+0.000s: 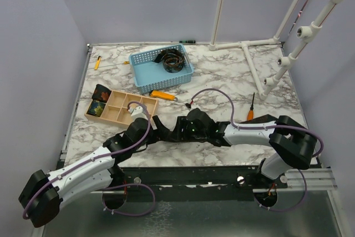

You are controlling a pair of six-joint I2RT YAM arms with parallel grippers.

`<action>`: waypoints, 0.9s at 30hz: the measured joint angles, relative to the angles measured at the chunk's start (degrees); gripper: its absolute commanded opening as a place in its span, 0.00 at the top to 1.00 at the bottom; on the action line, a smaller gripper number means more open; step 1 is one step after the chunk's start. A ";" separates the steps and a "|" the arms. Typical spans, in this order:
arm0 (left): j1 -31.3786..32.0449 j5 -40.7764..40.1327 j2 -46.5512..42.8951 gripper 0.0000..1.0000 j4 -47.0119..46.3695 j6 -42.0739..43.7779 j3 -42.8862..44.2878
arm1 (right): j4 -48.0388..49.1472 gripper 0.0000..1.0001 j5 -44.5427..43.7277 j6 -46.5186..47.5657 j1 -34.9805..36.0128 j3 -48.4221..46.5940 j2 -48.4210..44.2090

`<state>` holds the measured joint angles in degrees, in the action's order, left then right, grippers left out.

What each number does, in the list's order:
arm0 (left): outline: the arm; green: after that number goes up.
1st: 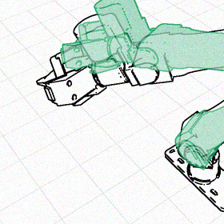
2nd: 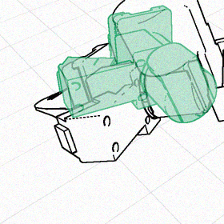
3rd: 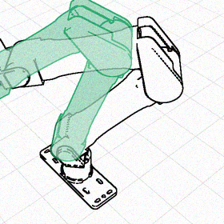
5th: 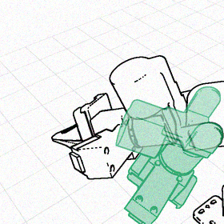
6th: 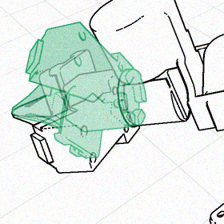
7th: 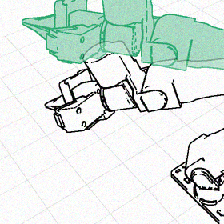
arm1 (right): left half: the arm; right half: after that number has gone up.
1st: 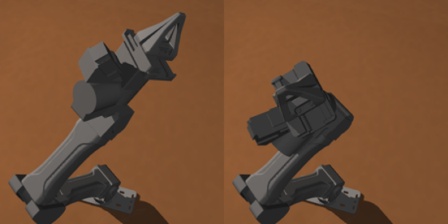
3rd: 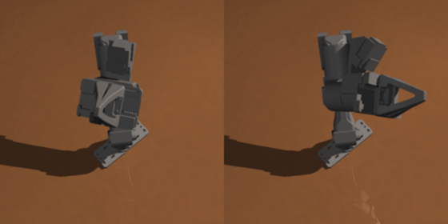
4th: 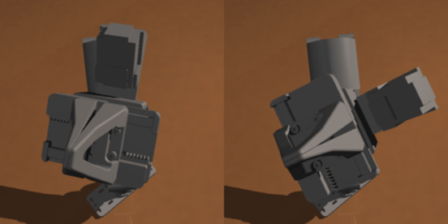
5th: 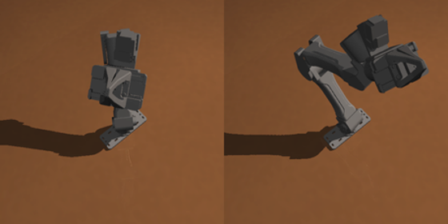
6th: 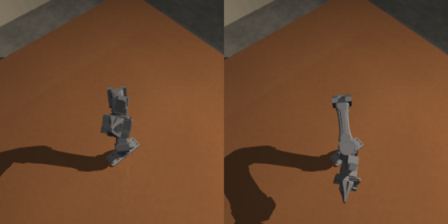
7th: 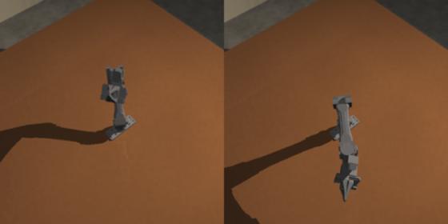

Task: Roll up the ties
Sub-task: Roll the tie at the center of the board.

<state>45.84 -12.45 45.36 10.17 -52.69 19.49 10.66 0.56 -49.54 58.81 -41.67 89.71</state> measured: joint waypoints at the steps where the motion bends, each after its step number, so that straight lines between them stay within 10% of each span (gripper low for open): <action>1: -0.04 0.13 0.09 0.16 -0.26 0.00 -0.22 | -0.11 0.41 -0.31 -0.24 0.00 0.28 -0.17; 15: -0.52 1.44 -0.22 0.19 -1.33 0.00 -2.54 | -1.01 0.42 -2.32 -2.56 -0.57 1.53 -1.07; 27: -0.52 2.25 -2.60 0.21 -1.38 -0.68 -4.57 | 9.27 0.78 5.35 -4.83 -3.41 4.31 4.02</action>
<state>45.32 -10.20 42.76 8.80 -53.36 14.92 19.92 5.91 -54.37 55.40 -37.36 93.73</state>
